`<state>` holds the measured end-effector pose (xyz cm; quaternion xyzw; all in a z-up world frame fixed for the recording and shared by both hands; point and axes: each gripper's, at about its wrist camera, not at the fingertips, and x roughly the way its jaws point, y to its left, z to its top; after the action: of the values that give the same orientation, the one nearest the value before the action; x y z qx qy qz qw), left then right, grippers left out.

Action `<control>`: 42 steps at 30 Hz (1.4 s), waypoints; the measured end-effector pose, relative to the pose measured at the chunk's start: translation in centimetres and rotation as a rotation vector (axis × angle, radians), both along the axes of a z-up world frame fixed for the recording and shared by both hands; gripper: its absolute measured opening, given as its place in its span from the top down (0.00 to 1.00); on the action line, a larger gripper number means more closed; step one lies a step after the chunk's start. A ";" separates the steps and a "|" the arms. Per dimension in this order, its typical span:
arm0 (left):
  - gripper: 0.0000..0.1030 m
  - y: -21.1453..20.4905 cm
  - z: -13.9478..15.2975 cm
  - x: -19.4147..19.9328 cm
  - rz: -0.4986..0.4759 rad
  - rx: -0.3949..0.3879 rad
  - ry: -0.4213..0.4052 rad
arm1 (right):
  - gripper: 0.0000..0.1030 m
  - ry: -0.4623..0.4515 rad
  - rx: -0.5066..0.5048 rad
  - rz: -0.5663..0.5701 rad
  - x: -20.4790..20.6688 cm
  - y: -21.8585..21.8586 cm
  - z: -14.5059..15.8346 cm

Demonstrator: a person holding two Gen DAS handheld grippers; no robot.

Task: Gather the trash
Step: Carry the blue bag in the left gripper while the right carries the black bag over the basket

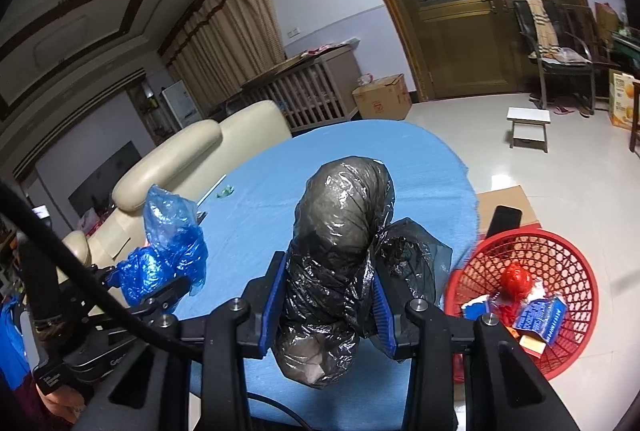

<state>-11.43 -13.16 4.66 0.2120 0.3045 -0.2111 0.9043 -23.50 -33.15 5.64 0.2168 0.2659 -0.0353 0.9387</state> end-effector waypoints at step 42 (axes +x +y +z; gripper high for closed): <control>0.37 -11.9 2.9 -4.7 -0.343 -0.047 0.067 | 0.58 -0.026 0.094 -0.358 -10.8 -11.1 0.2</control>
<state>-16.08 -25.03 7.52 0.2326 0.2890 -0.3763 0.8490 -34.30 -44.29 5.87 0.3046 0.2122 -0.1865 0.9096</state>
